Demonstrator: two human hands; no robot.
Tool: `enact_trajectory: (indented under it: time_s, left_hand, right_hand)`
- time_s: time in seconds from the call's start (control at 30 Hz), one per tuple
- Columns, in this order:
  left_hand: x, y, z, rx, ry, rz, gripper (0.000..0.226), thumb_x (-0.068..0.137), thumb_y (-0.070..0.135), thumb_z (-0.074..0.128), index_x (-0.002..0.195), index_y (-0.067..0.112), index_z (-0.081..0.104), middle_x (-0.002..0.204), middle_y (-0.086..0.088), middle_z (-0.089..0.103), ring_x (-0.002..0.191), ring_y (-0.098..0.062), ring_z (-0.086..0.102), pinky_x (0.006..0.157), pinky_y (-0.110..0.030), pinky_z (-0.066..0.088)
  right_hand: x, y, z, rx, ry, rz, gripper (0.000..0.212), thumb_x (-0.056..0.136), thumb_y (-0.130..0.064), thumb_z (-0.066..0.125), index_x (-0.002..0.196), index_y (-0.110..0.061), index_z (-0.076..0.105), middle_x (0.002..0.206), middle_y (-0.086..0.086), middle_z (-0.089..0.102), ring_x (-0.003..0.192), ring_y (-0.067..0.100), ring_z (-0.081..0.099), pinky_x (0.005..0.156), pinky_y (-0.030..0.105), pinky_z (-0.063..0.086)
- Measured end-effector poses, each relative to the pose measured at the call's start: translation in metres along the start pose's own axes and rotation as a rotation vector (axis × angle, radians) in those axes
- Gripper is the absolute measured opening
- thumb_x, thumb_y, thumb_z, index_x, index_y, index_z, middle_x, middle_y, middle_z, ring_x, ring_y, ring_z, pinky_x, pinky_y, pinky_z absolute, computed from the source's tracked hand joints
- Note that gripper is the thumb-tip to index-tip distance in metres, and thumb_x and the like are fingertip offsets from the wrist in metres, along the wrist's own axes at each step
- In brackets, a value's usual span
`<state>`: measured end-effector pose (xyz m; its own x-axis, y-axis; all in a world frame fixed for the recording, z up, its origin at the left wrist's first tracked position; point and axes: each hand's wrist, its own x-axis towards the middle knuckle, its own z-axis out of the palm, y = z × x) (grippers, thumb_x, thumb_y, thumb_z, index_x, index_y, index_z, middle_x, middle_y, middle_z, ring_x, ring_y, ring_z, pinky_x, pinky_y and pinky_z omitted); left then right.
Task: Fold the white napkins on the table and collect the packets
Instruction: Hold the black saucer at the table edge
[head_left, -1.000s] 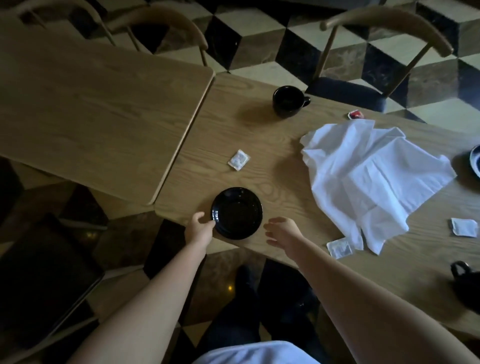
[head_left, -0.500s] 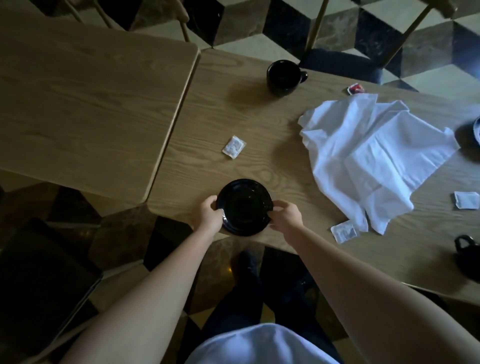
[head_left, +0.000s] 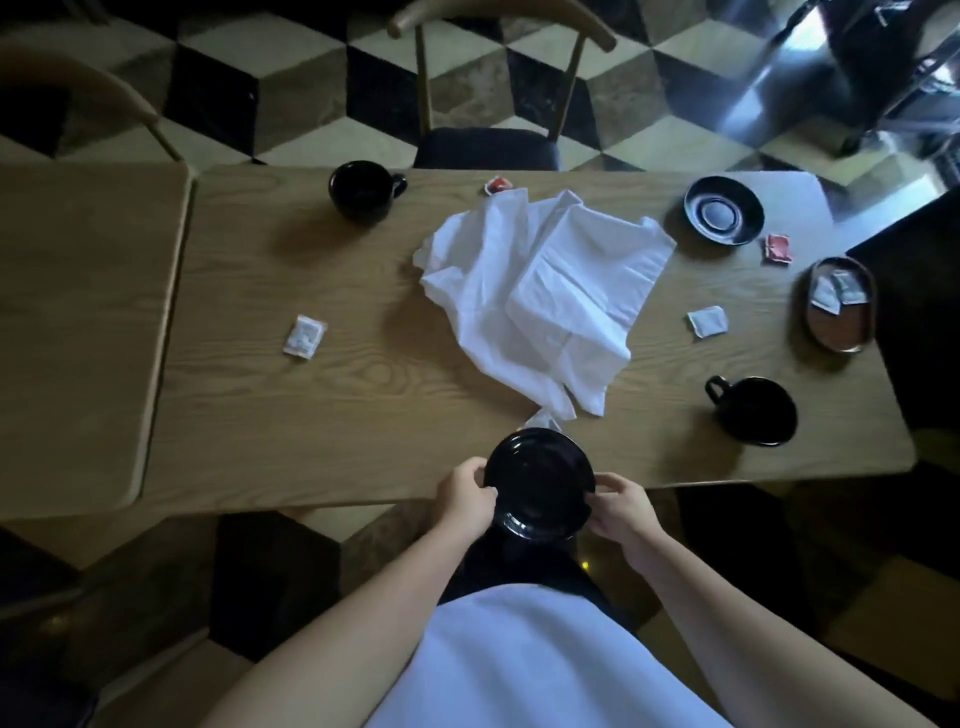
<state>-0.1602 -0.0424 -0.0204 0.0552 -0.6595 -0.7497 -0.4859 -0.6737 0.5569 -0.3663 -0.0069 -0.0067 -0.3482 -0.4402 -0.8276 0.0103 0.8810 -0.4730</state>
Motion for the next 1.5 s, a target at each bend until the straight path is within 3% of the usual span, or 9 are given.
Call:
enact_trajectory:
  time_s: [0.2, 0.33, 0.5, 0.67, 0.93, 1.07, 1.17, 1.3, 1.5]
  left_hand:
    - [0.005, 0.026, 0.050, -0.011, 0.020, -0.085, 0.039, 0.080, 0.001, 0.058, 0.070, 0.038, 0.057, 0.075, -0.003, 0.066, 0.056, -0.026, 0.069, 0.046, -0.036, 0.060]
    - [0.010, 0.042, 0.068, -0.051, 0.044, -0.124, 0.032, 0.082, 0.000, 0.057, 0.077, 0.031, 0.061, 0.088, -0.006, 0.071, 0.071, -0.028, 0.073, 0.045, -0.027, 0.056]
    - [0.013, 0.054, 0.071, -0.087, 0.121, -0.169, 0.028, 0.086, 0.000, 0.058, 0.082, 0.027, 0.063, 0.086, -0.003, 0.069, 0.063, -0.025, 0.070, 0.045, -0.026, 0.055]
    - [0.015, 0.062, 0.066, -0.115, 0.179, -0.189, 0.031, 0.089, 0.001, 0.059, 0.081, 0.030, 0.061, 0.091, -0.003, 0.068, 0.072, -0.024, 0.069, 0.045, -0.024, 0.053]
    - [0.023, 0.067, 0.061, -0.166, 0.189, -0.184, 0.031, 0.090, -0.008, 0.055, 0.091, 0.022, 0.063, 0.092, -0.011, 0.064, 0.060, -0.016, 0.058, 0.036, -0.020, 0.048]
    - [0.022, 0.065, 0.062, -0.103, 0.178, -0.191, 0.029, 0.091, -0.001, 0.059, 0.100, 0.026, 0.062, 0.096, -0.010, 0.069, 0.067, -0.020, 0.066, 0.041, -0.020, 0.050]
    - [0.023, 0.061, 0.066, -0.067, 0.164, -0.191, 0.028, 0.092, 0.003, 0.060, 0.102, 0.029, 0.059, 0.094, -0.009, 0.070, 0.070, -0.023, 0.068, 0.045, -0.021, 0.052]
    - [0.026, 0.059, 0.067, -0.048, 0.171, -0.172, 0.034, 0.090, 0.002, 0.061, 0.085, 0.036, 0.058, 0.086, -0.005, 0.070, 0.069, -0.021, 0.070, 0.046, -0.021, 0.054]
    - [0.031, 0.053, 0.062, -0.197, 0.176, -0.169, 0.027, 0.089, -0.001, 0.065, 0.105, 0.021, 0.063, 0.086, -0.015, 0.067, 0.068, -0.023, 0.069, 0.061, -0.033, 0.062]
  right_hand:
    - [0.033, 0.000, -0.052, -0.065, -0.022, 0.028, 0.028, 0.092, -0.001, 0.061, 0.118, -0.009, 0.066, 0.094, 0.014, 0.069, 0.064, 0.019, 0.062, 0.055, 0.028, 0.052]
    - [0.057, -0.012, -0.071, -0.153, -0.061, -0.014, 0.030, 0.091, -0.003, 0.060, 0.119, -0.012, 0.067, 0.092, 0.014, 0.072, 0.066, 0.020, 0.067, 0.053, 0.026, 0.054]
    - [0.077, -0.029, -0.072, -0.221, -0.118, -0.066, 0.030, 0.088, 0.001, 0.058, 0.113, -0.010, 0.070, 0.080, 0.013, 0.070, 0.059, 0.023, 0.065, 0.061, 0.036, 0.061]
    - [0.086, -0.042, -0.065, -0.150, -0.186, -0.032, 0.027, 0.087, 0.005, 0.061, 0.108, -0.008, 0.068, 0.073, 0.013, 0.069, 0.050, 0.023, 0.069, 0.053, 0.035, 0.060]
    - [0.099, -0.042, -0.055, -0.171, -0.193, -0.013, 0.029, 0.084, 0.000, 0.059, 0.104, -0.017, 0.070, 0.088, 0.015, 0.075, 0.082, 0.035, 0.075, 0.079, 0.051, 0.062]
    - [0.099, -0.035, -0.060, -0.112, -0.206, 0.003, 0.028, 0.087, 0.007, 0.055, 0.102, -0.012, 0.069, 0.085, 0.018, 0.072, 0.069, 0.033, 0.076, 0.073, 0.051, 0.063]
    - [0.100, -0.034, -0.062, -0.116, -0.208, -0.006, 0.029, 0.089, 0.008, 0.053, 0.104, -0.011, 0.069, 0.092, 0.021, 0.072, 0.073, 0.035, 0.076, 0.073, 0.051, 0.063]
    - [0.099, -0.032, -0.064, -0.140, -0.215, -0.011, 0.030, 0.089, 0.009, 0.054, 0.108, -0.010, 0.069, 0.098, 0.023, 0.072, 0.081, 0.038, 0.075, 0.076, 0.051, 0.063]
    - [0.101, -0.036, -0.061, -0.097, -0.213, 0.008, 0.026, 0.088, 0.009, 0.057, 0.103, -0.010, 0.068, 0.088, 0.022, 0.073, 0.068, 0.033, 0.075, 0.069, 0.047, 0.064]
